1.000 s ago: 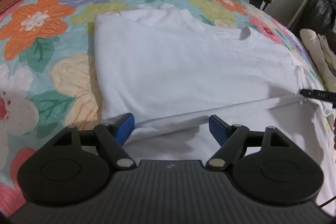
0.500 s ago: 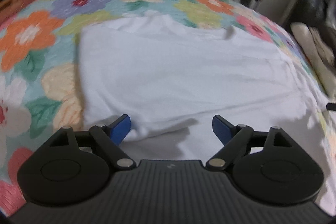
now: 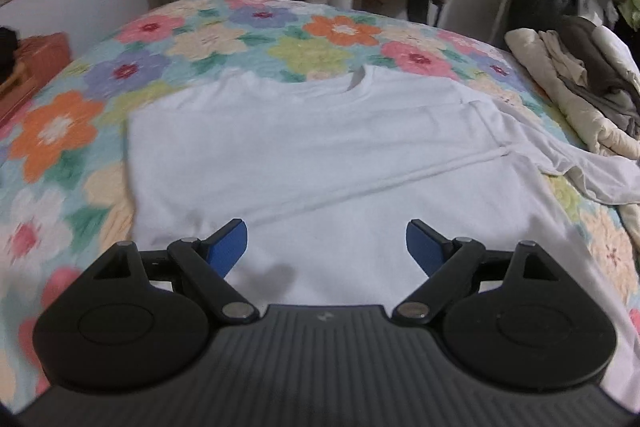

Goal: Fold clothes

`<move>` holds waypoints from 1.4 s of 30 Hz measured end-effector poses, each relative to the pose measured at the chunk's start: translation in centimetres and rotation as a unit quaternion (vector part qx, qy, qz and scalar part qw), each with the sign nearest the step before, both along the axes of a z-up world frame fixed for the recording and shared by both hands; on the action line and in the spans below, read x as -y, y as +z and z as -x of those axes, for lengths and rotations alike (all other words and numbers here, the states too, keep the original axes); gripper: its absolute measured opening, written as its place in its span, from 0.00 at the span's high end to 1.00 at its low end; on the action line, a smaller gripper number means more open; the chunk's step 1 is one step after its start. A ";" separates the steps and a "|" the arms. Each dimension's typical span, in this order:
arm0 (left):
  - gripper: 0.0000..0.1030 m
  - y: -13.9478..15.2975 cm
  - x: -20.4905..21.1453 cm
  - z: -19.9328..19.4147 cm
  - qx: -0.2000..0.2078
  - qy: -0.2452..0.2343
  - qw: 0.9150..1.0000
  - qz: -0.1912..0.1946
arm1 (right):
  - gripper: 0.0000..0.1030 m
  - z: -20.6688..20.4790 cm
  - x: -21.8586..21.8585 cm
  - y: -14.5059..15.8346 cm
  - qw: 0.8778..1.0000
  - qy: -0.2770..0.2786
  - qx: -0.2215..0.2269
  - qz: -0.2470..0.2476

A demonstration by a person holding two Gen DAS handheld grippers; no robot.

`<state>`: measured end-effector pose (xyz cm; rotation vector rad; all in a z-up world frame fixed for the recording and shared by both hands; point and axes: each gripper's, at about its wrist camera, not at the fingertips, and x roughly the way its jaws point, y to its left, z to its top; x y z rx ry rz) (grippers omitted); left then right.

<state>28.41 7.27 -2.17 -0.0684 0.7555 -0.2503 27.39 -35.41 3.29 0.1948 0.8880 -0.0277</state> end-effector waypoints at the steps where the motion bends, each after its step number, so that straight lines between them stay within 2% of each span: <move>1: 0.16 -0.1 -0.4 1.0 -0.004 0.015 1.000 0.005 | 0.34 0.1 0.5 0.7 1.000 0.003 -0.008 0.002; 3: 0.16 0.1 -1.1 2.9 -0.007 0.043 0.999 0.010 | 0.32 0.5 1.4 2.0 1.000 0.011 -0.023 0.004; 5: 0.16 0.8 -1.4 4.8 0.002 0.063 0.998 0.007 | 0.26 1.0 2.5 2.7 1.000 0.012 -0.023 0.003; 7: 0.16 1.6 -1.6 6.7 0.012 0.083 0.996 0.003 | 0.25 1.3 3.6 3.1 1.000 0.008 -0.026 -0.003; 10: 0.16 2.8 -0.4 8.9 0.020 0.087 0.996 0.009 | 0.25 0.4 4.8 3.1 0.997 0.017 -0.050 -0.052; 13: 0.16 3.1 1.4 9.5 -0.008 0.069 0.995 0.068 | 0.25 -0.5 5.4 3.0 0.993 0.042 -0.064 -0.094; 15: 0.16 3.2 4.0 9.0 -0.004 0.050 0.994 0.102 | 0.25 -1.4 6.0 2.6 0.990 0.031 -0.076 -0.113; 18: 0.15 3.5 8.6 8.2 0.006 0.017 0.990 0.141 | 0.25 -3.1 7.1 2.0 0.991 -0.024 -0.051 -0.124; 20: 0.15 3.6 12.9 7.4 0.008 -0.013 0.991 0.134 | 0.25 -3.6 8.1 1.0 0.987 -0.067 -0.042 -0.138; 23: 0.15 3.3 18.3 6.2 0.001 -0.045 0.992 0.114 | 0.25 -2.0 9.4 -2.2 0.973 -0.119 -0.010 -0.198; 25: 0.15 2.9 20.3 5.4 -0.003 -0.056 0.993 0.107 | 0.25 -2.2 9.5 -4.9 0.967 -0.108 -0.055 -0.223; 27: 0.15 2.4 22.1 4.7 -0.007 -0.065 0.993 0.101 | 0.25 -1.5 9.9 -6.7 0.971 -0.098 -0.039 -0.215; 29: 0.15 1.8 23.7 4.1 -0.017 -0.065 0.993 0.097 | 0.24 -0.3 10.6 -8.6 0.973 -0.138 -0.045 -0.178; 32: 0.15 0.5 25.2 2.5 -0.029 -0.066 0.993 0.096 | 0.24 1.3 12.6 -11.1 0.965 -0.177 -0.047 -0.186; 36: 0.16 -1.2 27.1 0.4 -0.043 -0.056 0.992 0.103 | 0.24 2.5 14.9 -11.1 0.953 -0.215 -0.022 -0.214; 38: 0.17 -2.2 28.4 -0.8 -0.065 -0.027 0.994 0.088 | 0.24 2.9 15.4 -10.4 0.950 -0.232 0.003 -0.209; 40: 0.17 -2.7 29.3 -1.2 -0.070 -0.025 0.993 0.092 | 0.24 3.1 15.7 -10.2 0.950 -0.250 0.010 -0.186; 42: 0.16 -2.9 29.8 -1.3 -0.067 -0.028 0.993 0.098 | 0.24 3.0 16.4 -10.7 0.945 -0.272 0.013 -0.180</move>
